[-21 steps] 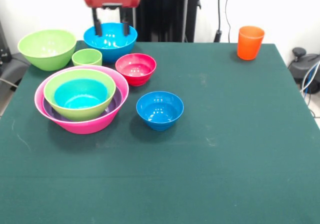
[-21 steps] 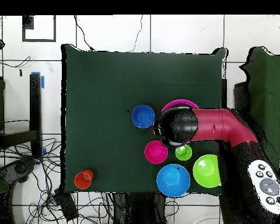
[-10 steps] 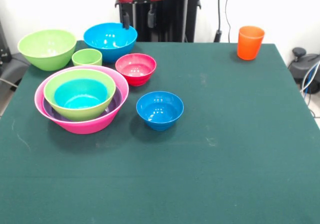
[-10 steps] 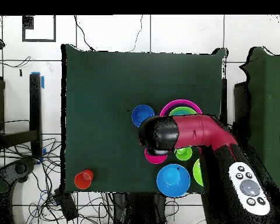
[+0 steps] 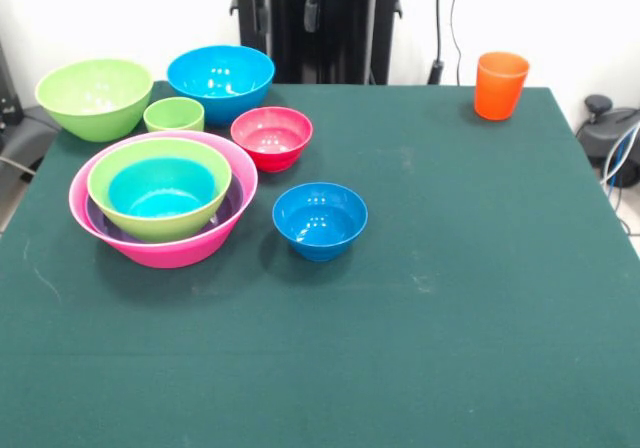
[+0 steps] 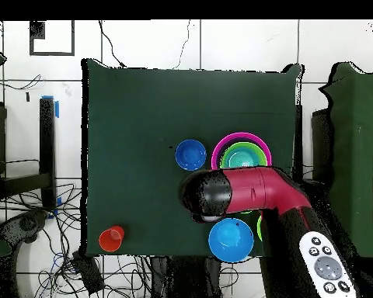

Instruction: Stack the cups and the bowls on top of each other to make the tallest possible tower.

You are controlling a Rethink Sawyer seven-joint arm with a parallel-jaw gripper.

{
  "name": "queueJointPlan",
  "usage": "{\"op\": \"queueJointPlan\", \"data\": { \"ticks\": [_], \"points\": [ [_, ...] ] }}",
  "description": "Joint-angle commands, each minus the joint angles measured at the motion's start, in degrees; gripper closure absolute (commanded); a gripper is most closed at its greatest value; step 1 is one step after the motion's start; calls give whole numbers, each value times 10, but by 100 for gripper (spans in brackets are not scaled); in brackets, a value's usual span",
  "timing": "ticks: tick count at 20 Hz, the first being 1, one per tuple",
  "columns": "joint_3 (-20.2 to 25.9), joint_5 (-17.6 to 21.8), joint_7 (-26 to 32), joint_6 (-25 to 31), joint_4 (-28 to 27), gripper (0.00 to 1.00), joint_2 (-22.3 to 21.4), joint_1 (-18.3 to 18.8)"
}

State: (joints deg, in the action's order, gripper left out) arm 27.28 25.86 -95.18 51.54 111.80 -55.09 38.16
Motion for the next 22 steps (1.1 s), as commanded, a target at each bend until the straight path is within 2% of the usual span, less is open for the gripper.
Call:
{"op": "queueJointPlan", "data": {
  "ticks": [1, 8, 22],
  "points": [
    [-25, -7, -12, 12, 63, 0, -22, 7],
    [-24, -1, 6, 13, 72, 0, -29, 26],
    [-34, 31, 18, -2, 68, 0, 7, 57]
  ]
}}
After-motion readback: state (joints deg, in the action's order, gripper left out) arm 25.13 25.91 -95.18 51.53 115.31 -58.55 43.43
